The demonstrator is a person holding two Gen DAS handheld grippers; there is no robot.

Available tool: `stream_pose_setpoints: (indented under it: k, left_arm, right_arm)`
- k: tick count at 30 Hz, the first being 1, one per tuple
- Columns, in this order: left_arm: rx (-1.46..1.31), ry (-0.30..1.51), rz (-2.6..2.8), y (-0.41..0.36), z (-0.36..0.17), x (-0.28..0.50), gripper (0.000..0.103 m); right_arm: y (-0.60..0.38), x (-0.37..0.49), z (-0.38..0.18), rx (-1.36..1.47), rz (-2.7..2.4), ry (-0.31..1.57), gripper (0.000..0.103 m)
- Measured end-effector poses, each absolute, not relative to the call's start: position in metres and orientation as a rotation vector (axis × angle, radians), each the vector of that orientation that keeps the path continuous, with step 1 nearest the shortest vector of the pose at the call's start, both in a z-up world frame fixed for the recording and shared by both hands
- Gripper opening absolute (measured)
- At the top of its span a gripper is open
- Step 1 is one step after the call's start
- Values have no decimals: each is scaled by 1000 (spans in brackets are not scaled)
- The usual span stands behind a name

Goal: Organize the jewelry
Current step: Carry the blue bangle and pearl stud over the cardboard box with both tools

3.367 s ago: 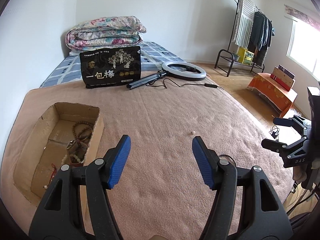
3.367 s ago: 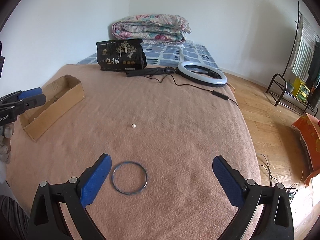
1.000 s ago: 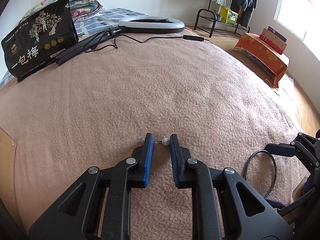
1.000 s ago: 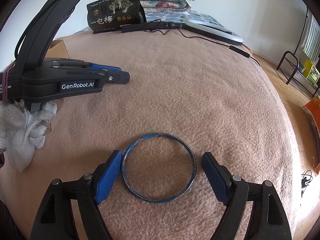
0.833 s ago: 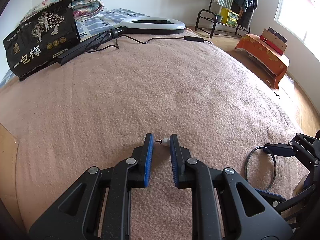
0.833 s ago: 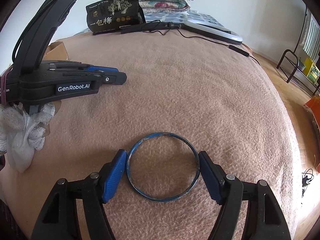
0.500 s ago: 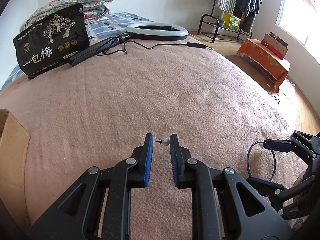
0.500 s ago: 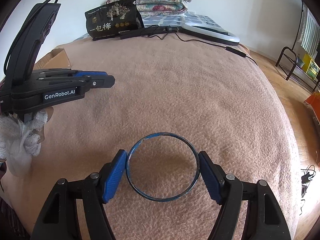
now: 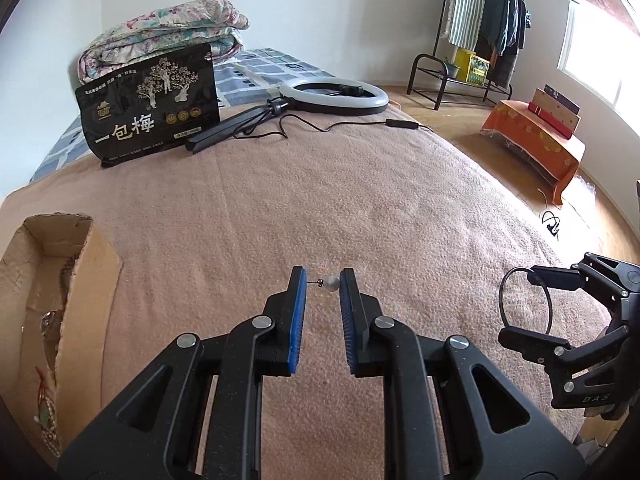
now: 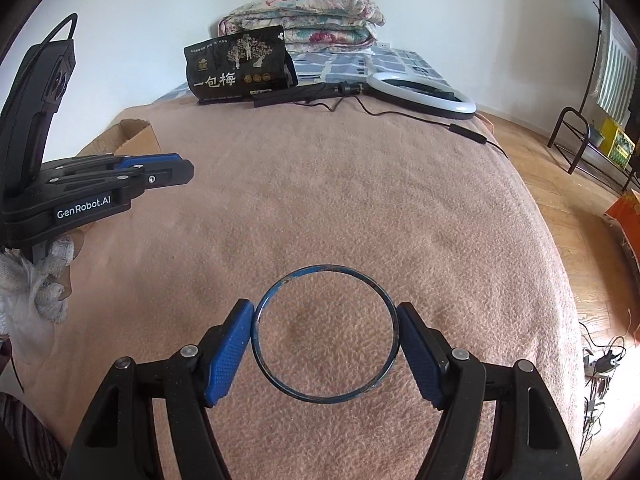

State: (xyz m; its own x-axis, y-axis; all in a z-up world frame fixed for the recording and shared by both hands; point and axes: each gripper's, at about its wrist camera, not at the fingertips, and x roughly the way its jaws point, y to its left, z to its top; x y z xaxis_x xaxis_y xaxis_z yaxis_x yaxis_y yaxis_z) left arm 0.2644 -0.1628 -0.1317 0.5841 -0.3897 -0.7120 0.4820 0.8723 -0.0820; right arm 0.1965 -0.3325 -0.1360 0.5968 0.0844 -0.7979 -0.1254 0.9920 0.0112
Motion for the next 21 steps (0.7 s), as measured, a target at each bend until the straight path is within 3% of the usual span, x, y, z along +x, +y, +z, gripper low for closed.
stream_pose_setpoints:
  k: [21]
  left_arm:
    - [68,691,-387,-67,-72,219,16]
  right_arm:
    - [-275,201,-82,-63,192,832,74]
